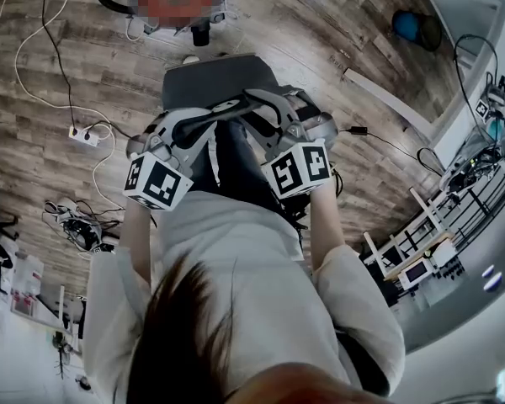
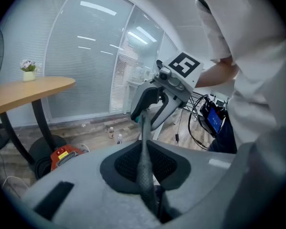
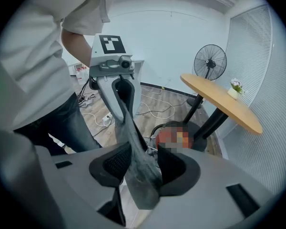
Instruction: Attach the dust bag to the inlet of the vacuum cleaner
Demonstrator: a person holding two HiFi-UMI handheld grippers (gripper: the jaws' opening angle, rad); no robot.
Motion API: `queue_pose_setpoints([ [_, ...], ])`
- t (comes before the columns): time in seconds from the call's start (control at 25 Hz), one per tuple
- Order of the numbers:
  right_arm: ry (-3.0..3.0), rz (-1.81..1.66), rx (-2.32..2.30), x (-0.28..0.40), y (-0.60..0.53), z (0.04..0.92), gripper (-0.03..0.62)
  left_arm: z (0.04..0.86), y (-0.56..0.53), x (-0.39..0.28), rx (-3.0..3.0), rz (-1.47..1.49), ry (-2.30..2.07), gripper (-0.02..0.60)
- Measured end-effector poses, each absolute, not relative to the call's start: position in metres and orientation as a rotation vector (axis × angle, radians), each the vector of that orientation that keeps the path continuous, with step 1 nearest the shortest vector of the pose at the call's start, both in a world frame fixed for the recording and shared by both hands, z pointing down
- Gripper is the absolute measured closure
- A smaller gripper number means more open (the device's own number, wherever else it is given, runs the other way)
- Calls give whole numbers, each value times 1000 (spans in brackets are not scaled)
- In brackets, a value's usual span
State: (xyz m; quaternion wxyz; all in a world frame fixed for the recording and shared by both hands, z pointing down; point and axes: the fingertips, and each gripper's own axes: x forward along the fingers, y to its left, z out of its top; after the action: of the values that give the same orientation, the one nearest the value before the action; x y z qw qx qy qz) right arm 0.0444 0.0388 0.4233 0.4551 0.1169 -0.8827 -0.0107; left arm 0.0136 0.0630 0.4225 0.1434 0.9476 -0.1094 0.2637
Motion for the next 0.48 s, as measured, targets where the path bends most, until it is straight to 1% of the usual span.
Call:
queue_pose_setpoints([
  [0.32,-2156,12,211,46,55,459,475,458,71,16,2725,789,-288,542],
  [0.48,-2139,-1,164,46,57,488,501,486,70,17,2738,853,-272,542],
])
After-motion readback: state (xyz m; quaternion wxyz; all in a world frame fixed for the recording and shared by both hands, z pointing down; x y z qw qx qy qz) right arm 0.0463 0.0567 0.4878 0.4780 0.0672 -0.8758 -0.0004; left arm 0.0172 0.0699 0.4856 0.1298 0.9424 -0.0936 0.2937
